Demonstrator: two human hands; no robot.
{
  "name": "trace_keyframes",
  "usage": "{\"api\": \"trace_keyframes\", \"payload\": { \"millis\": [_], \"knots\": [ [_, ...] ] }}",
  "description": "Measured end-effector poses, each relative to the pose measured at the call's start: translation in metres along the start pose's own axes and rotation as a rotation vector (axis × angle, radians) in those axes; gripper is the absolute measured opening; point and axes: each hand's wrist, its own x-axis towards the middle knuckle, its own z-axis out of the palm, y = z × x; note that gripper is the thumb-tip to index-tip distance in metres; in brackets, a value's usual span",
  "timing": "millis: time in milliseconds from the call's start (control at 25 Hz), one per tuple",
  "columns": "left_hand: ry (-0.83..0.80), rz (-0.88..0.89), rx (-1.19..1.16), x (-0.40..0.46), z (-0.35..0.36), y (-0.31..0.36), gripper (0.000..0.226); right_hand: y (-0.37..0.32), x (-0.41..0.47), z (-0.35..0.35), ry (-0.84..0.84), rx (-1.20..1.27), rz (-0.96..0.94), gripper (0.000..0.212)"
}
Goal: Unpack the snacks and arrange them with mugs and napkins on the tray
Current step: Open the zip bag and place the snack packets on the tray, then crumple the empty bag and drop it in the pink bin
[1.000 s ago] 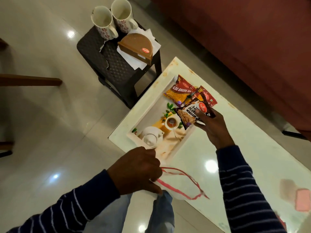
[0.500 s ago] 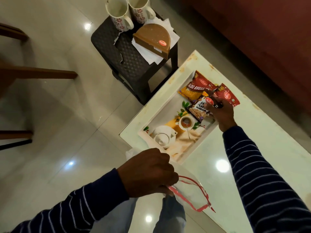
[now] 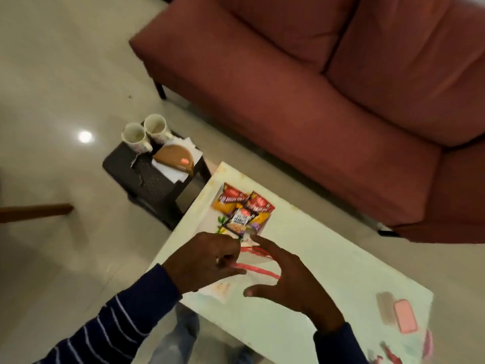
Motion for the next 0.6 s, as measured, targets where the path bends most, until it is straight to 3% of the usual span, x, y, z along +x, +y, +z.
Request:
{"api": "trace_keyframes", "payload": {
  "millis": [120,240,320,360,440,520,600],
  "knots": [
    [0.165,-0.071,-0.123,0.028,-0.034,0.057,0.034,-0.034,-0.029,-0.031,0.359,-0.06,-0.085,0.024],
    [0.612,-0.156,-0.177,0.043,-0.057,0.099,0.078,-0.052,-0.057,-0.084,0.653,-0.005,-0.046,0.015],
    [0.881,-0.431,-0.39,0.044,-0.064,0.129,0.094,-0.07,-0.085,-0.125,0.851,-0.043,-0.069,0.012],
    [0.909,-0.593,-0.568,0.043,-0.063,0.144,0.105,-0.079,-0.1,-0.143,0.939,-0.073,-0.103,0.01],
    [0.733,-0.735,-0.954,0.045,-0.046,0.166,0.122,-0.1,-0.132,-0.175,1.086,-0.136,-0.187,0.007],
    [0.502,-0.709,-1.111,0.056,-0.029,0.193,0.118,-0.116,-0.159,-0.2,1.137,-0.105,-0.267,0.008],
    [0.424,-0.597,-1.148,0.074,-0.02,0.221,0.112,-0.128,-0.183,-0.219,1.054,0.072,-0.34,0.016]
  ]
}}
